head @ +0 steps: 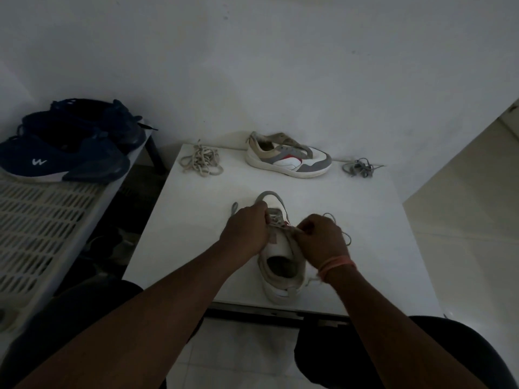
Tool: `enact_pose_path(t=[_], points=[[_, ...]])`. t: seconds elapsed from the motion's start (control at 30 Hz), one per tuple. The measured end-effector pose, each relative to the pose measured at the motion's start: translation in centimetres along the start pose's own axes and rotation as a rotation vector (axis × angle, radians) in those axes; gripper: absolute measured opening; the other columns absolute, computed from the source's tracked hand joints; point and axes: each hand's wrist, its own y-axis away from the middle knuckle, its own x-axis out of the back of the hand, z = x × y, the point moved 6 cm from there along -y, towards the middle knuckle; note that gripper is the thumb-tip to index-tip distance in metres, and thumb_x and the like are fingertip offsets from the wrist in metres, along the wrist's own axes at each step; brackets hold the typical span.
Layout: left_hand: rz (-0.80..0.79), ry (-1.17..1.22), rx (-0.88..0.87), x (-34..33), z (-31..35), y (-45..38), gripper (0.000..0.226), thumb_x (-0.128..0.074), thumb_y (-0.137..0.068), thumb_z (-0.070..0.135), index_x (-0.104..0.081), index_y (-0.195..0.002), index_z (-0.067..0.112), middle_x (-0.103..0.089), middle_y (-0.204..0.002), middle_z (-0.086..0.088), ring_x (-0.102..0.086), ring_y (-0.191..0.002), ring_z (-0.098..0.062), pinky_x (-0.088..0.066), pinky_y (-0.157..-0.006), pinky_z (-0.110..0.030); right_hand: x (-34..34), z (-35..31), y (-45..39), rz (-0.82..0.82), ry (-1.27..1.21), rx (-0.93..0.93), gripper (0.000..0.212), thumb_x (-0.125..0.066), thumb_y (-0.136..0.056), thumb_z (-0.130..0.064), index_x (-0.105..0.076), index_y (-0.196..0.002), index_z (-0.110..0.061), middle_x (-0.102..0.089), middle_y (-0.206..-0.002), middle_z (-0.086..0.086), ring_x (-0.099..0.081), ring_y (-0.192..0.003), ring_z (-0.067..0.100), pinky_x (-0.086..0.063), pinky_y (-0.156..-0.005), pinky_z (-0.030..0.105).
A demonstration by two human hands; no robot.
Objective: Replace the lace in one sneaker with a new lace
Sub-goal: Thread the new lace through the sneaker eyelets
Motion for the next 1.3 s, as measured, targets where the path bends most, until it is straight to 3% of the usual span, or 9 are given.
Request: enact_pose_path(t=[0.23,0.43,0.53,0.63,0.7,0.87,1.03,1.2,1.3], points=[[0.155,-0.225,-0.253,-0.6,2.0,1.2,0.033,-0.061,-0.089,0.018,-0.060,-0.119,0.030,-0.058,-0.117,-0.006,-0.059,-0.099,-0.026,-0.053,-0.077,-0.038,-0.5,2.0,-0.7,-0.077,-0.225,-0.128,0.010,-0.074,-0.084,-0.025,-0.069,-0.076,-0.022,-0.071,-0.074,-0.002,-0.069,-0.073,0.017,-0.062,-0.074,0.042],[0.248,-0.305,-0.336,-1.2,2.6,1.2,0.028,-0.063,-0.092,0.039,-0.070,-0.117,0.030,-0.061,-0.125,-0.001,-0.054,-0.108,-0.021,-0.047,-0.081,-0.030,-0.6,1.3,-0.6,-0.060,-0.086,-0.011,0.016,-0.072,-0.086,-0.037,-0.066,-0.080,-0.022,-0.066,-0.075,-0.007,-0.062,-0.071,0.009,-0.052,-0.066,0.026],[0.252,-0.187,-0.185,-0.9,2.2,0.3,0.026,-0.070,-0.084,0.049,-0.076,-0.099,0.029,-0.066,-0.110,-0.002,-0.059,-0.098,-0.024,-0.052,-0.079,-0.038,-0.6,1.1,-0.6,-0.051,-0.048,0.013,0.019,-0.071,-0.087,-0.039,-0.064,-0.080,-0.023,-0.064,-0.073,-0.008,-0.060,-0.069,0.006,-0.047,-0.062,0.024],[0.124,0.367,0.261,-0.2,-1.4,-1.4,0.024,-0.075,-0.078,0.041,-0.073,-0.078,0.017,-0.069,-0.082,-0.004,-0.066,-0.079,-0.025,-0.056,-0.072,-0.037,-0.5,1.3,-0.8,-0.064,-0.063,0.013,0.020,-0.070,-0.086,-0.041,-0.064,-0.079,-0.023,-0.065,-0.073,-0.007,-0.062,-0.071,0.010,-0.054,-0.070,0.032],[0.085,0.493,0.377,-0.3,-3.0,-1.7,0.019,-0.077,-0.079,0.032,-0.071,-0.077,0.014,-0.071,-0.081,-0.007,-0.068,-0.082,-0.028,-0.055,-0.071,-0.036,-0.6,1.3,-0.8,-0.075,-0.074,0.013,0.018,-0.070,-0.086,-0.038,-0.063,-0.078,-0.023,-0.064,-0.073,-0.007,-0.062,-0.071,0.011,-0.057,-0.073,0.036],[0.176,-0.118,-0.085,-0.5,0.6,-0.8,0.032,-0.067,-0.083,0.044,-0.067,-0.114,0.036,-0.066,-0.111,0.002,-0.060,-0.103,-0.026,-0.049,-0.085,-0.038,-0.7,0.4,-0.6,-0.058,-0.016,0.065,0.021,-0.067,-0.090,-0.039,-0.061,-0.080,-0.022,-0.062,-0.073,-0.006,-0.059,-0.070,0.011,-0.051,-0.066,0.029],[0.348,-0.411,-0.293,-0.1,2.8,0.8,0.020,-0.062,-0.088,0.039,-0.073,-0.103,0.034,-0.070,-0.097,0.004,-0.061,-0.092,-0.024,-0.039,-0.077,-0.036,-0.9,0.2,-0.2,-0.054,0.027,0.095,0.023,-0.064,-0.092,-0.042,-0.060,-0.081,-0.023,-0.061,-0.073,-0.007,-0.058,-0.070,0.010,-0.050,-0.066,0.029],[0.388,0.172,0.221,3.8,-1.8,-1.3,0.016,-0.062,-0.090,0.036,-0.069,-0.092,0.022,-0.072,-0.097,-0.001,-0.066,-0.095,-0.029,-0.055,-0.083,-0.042,-0.8,0.4,0.0,-0.066,-0.011,0.045,0.025,-0.066,-0.090,-0.044,-0.060,-0.080,-0.022,-0.060,-0.072,-0.007,-0.057,-0.070,0.012,-0.045,-0.065,0.029],[0.333,0.083,0.373,4.7,-4.0,-1.9,0.025,-0.056,-0.094,0.038,-0.063,-0.109,0.019,-0.066,-0.114,-0.008,-0.060,-0.109,-0.034,-0.050,-0.093,-0.047,-0.9,0.4,0.2,-0.069,0.020,0.046,0.021,-0.064,-0.091,-0.040,-0.059,-0.080,-0.022,-0.059,-0.074,-0.007,-0.057,-0.072,0.014,-0.044,-0.067,0.028]])
